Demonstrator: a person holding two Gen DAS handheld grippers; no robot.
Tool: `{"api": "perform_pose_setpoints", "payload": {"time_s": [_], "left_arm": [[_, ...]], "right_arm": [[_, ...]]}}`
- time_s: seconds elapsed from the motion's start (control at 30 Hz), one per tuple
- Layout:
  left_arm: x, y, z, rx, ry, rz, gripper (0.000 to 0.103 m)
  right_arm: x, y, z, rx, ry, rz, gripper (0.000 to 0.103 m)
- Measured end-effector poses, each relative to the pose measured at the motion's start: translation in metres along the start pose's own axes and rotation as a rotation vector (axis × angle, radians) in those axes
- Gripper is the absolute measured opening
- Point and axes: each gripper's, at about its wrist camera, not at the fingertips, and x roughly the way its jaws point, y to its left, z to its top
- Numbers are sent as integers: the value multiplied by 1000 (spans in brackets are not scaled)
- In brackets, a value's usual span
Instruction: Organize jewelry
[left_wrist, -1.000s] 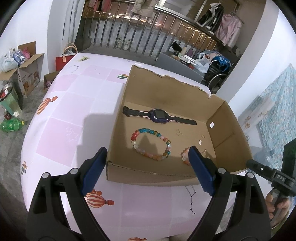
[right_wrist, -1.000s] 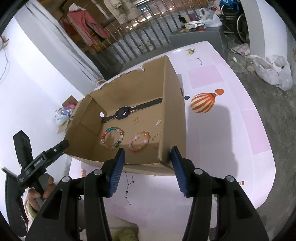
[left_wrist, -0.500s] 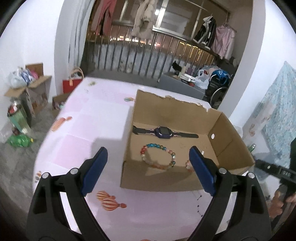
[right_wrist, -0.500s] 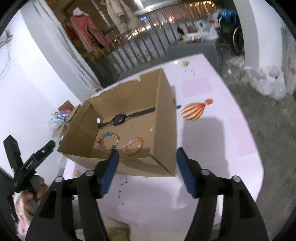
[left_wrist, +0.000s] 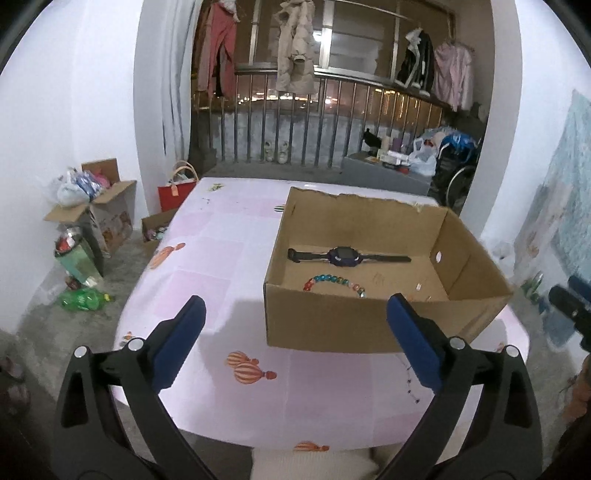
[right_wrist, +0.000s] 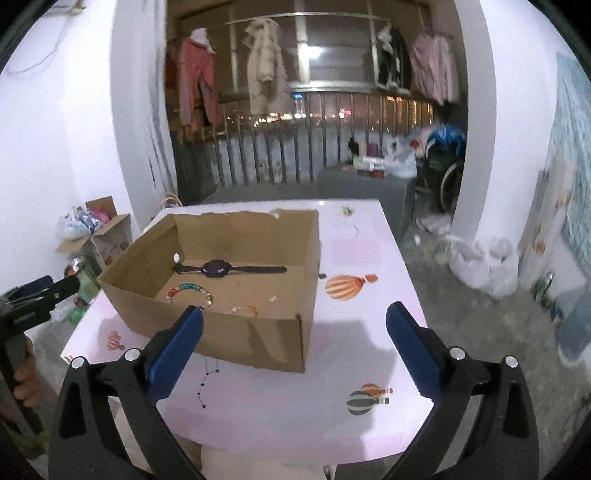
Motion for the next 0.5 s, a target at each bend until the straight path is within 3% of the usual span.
{"api": "perform_pose_setpoints", "payload": {"time_s": [0.13,0.27,0.4,0.5], "left_arm": [[-2,-8,-2,37,44,19,95],[-4,-3,-7,13,49,15,95],[-2,5,-4,-16,40,145,95],[2,9,0,-34,70,171,95]], "right_arm": [[-6,10,6,-10,-14,14,97],[-6,16,7,0,-33,-39,97],[-5,24,4,7,-24,-63,97],[-4,28,7,7,-8,-79,97]]}}
